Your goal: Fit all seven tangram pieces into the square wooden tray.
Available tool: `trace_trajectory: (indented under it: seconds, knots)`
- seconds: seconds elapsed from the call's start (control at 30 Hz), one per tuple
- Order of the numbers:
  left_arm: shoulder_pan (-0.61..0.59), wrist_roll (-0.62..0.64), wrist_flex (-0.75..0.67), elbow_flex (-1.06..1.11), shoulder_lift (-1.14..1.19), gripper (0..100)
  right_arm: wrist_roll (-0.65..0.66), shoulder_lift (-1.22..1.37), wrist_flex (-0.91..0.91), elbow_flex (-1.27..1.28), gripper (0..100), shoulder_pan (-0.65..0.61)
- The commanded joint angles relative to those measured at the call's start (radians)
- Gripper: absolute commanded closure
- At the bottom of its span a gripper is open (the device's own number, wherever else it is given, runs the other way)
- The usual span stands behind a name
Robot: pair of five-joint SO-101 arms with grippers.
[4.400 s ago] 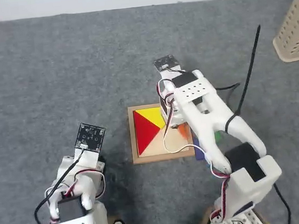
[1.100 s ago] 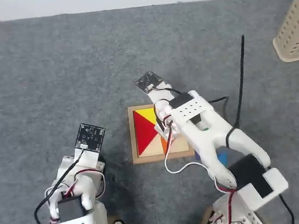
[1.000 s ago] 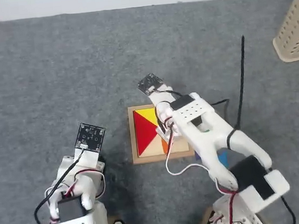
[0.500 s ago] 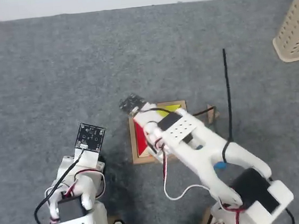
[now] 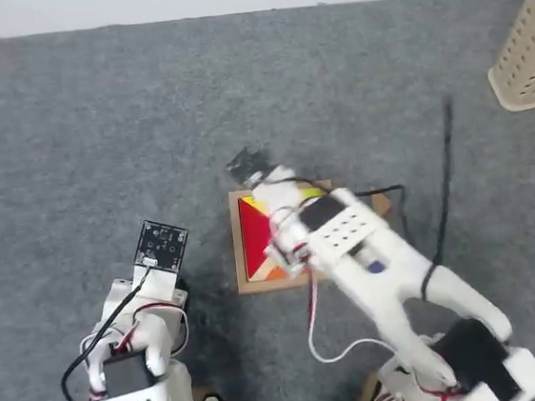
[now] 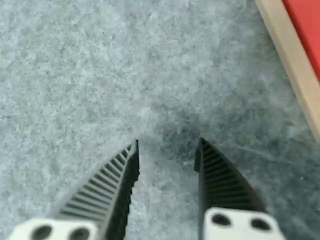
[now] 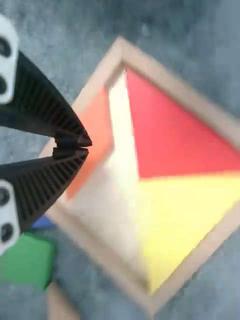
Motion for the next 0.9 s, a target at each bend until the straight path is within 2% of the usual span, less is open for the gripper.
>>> trace_trajectory:
  seconds: [0.0, 0.2, 0.37, 0.67, 0.87]
  knots:
    - [0.0, 0.006, 0.003, -0.007, -0.011, 82, 0.023, -0.018, -0.013, -0.003, 98.9, 0.051]
    - [0.0, 0.006, 0.003, -0.007, -0.011, 82, 0.06, 0.176, -0.025, -0.06, 98.9, 0.038]
    - [0.0, 0.006, 0.003, -0.007, -0.011, 82, 0.063, 0.265, 0.015, -0.121, 98.9, -0.054]
    - [0.0, 0.006, 0.003, -0.007, -0.011, 82, 0.064, 0.26, 0.025, -0.143, 98.9, -0.151]
    - [0.0, 0.006, 0.003, -0.007, -0.011, 82, 0.058, 0.177, 0.13, -0.192, 98.9, -0.111]
